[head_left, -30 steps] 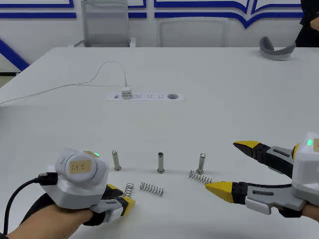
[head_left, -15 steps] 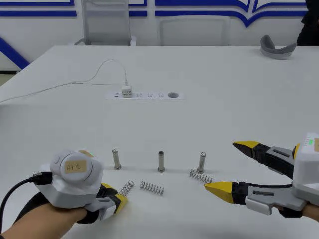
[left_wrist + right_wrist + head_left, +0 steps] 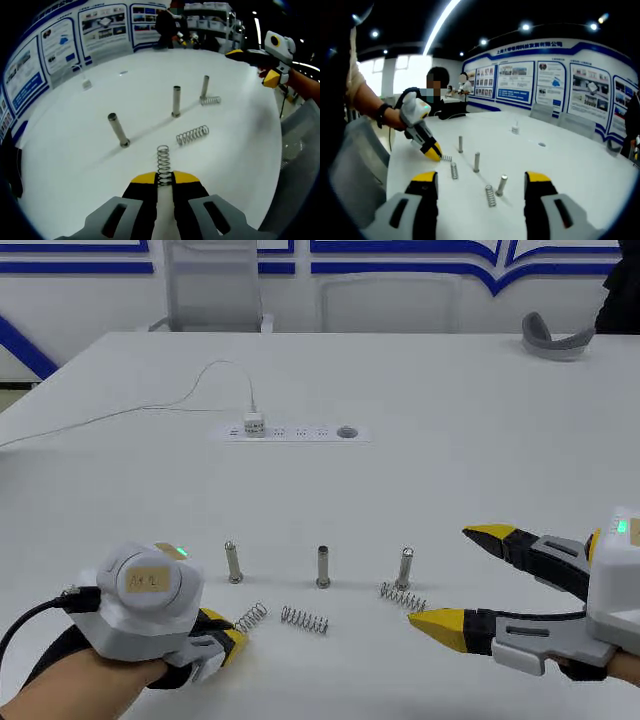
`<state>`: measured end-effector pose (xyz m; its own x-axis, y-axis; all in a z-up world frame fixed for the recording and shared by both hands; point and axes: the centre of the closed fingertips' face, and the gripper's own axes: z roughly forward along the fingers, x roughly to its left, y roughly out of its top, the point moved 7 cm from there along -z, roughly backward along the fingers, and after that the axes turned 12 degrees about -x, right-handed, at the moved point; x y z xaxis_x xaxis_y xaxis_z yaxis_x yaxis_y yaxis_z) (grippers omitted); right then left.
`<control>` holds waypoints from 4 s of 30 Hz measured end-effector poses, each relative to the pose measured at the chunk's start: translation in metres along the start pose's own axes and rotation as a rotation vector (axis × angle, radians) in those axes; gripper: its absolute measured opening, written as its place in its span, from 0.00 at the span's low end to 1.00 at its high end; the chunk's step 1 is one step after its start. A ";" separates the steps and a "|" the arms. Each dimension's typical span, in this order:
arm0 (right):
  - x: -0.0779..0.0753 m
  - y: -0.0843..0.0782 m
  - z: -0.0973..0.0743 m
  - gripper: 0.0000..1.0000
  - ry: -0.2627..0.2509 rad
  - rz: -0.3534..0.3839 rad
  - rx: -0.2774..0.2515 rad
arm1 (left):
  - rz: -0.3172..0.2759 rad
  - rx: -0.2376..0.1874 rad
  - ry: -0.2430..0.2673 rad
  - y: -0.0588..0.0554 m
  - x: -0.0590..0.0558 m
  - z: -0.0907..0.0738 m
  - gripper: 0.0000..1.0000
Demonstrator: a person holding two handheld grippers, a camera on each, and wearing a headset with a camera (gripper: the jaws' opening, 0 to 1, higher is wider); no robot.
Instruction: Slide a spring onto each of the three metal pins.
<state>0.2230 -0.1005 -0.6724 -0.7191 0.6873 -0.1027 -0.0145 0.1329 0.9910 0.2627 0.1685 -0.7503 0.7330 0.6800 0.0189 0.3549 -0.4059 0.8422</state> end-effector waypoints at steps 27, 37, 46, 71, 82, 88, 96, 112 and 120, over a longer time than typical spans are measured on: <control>0.025 0.022 0.040 0.41 0.211 0.083 0.014 | 0.059 -0.187 -0.127 0.040 -0.026 -0.016 0.10; 0.032 0.027 0.063 0.30 0.310 0.104 0.038 | 0.125 -0.285 -0.216 0.058 -0.041 -0.019 0.10; 0.034 0.025 0.073 0.27 0.347 0.165 0.056 | 0.149 -0.370 -0.260 0.071 -0.054 -0.027 0.10; 0.047 0.031 0.079 0.15 0.414 0.295 0.079 | 0.194 -0.444 -0.273 0.076 -0.060 -0.031 0.10; 0.059 0.043 0.090 0.12 0.446 0.256 0.053 | 0.186 -0.443 -0.250 0.073 -0.056 -0.033 0.10; 0.063 0.045 0.095 0.12 0.455 0.229 0.048 | 0.172 -0.444 -0.238 0.072 -0.054 -0.034 0.10; 0.068 0.045 0.102 0.12 0.451 0.150 0.078 | 0.152 -0.441 -0.219 0.067 -0.051 -0.034 0.10; 0.059 0.049 0.110 0.11 0.421 0.135 0.083 | 0.073 -0.443 -0.172 0.055 -0.040 -0.035 0.24; 0.048 0.056 0.125 0.11 0.382 0.117 0.064 | 0.029 -0.439 -0.123 0.038 -0.026 -0.044 0.36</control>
<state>0.2741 0.0292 -0.6324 -0.9200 0.3869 0.0620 0.1177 0.1220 0.9855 0.2315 0.1619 -0.6956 0.8121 0.5835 0.0043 0.0727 -0.1085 0.9914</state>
